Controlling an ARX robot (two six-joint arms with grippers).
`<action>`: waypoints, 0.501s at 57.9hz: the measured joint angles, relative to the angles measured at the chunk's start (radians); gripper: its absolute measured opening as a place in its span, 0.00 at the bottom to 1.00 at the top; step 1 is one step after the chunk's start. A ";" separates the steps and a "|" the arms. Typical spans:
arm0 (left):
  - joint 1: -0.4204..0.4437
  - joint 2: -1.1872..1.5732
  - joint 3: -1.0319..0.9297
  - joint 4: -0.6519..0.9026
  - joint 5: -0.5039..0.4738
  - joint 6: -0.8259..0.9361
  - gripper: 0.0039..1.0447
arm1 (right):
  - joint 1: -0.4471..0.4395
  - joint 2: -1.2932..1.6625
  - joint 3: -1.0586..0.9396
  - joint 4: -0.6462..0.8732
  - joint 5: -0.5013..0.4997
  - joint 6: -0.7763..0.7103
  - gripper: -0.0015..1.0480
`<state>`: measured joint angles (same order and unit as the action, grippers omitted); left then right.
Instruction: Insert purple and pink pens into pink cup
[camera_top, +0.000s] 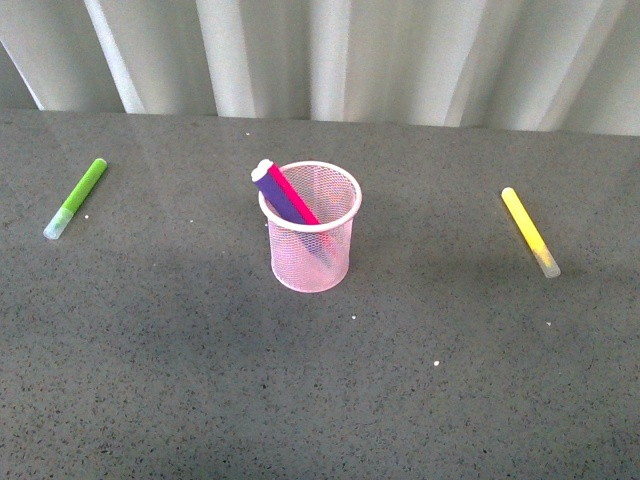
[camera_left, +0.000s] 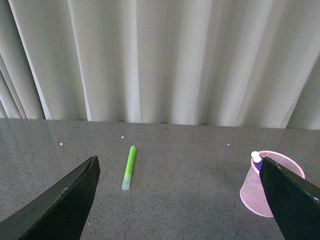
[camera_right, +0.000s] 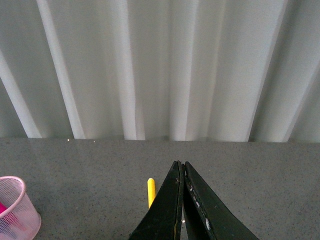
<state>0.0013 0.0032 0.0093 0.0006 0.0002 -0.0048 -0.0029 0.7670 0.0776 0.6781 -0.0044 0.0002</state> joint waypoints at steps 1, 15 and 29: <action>0.000 0.000 0.000 0.000 0.000 0.000 0.94 | 0.000 -0.006 -0.002 -0.004 0.000 0.000 0.03; 0.000 0.000 0.000 0.000 0.000 0.000 0.94 | 0.000 -0.103 -0.053 -0.036 0.000 0.000 0.03; 0.000 0.000 0.000 0.000 0.000 0.000 0.94 | 0.000 -0.279 -0.055 -0.194 0.000 0.000 0.03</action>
<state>0.0013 0.0032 0.0093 0.0006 0.0002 -0.0048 -0.0029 0.4881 0.0223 0.4839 -0.0040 -0.0002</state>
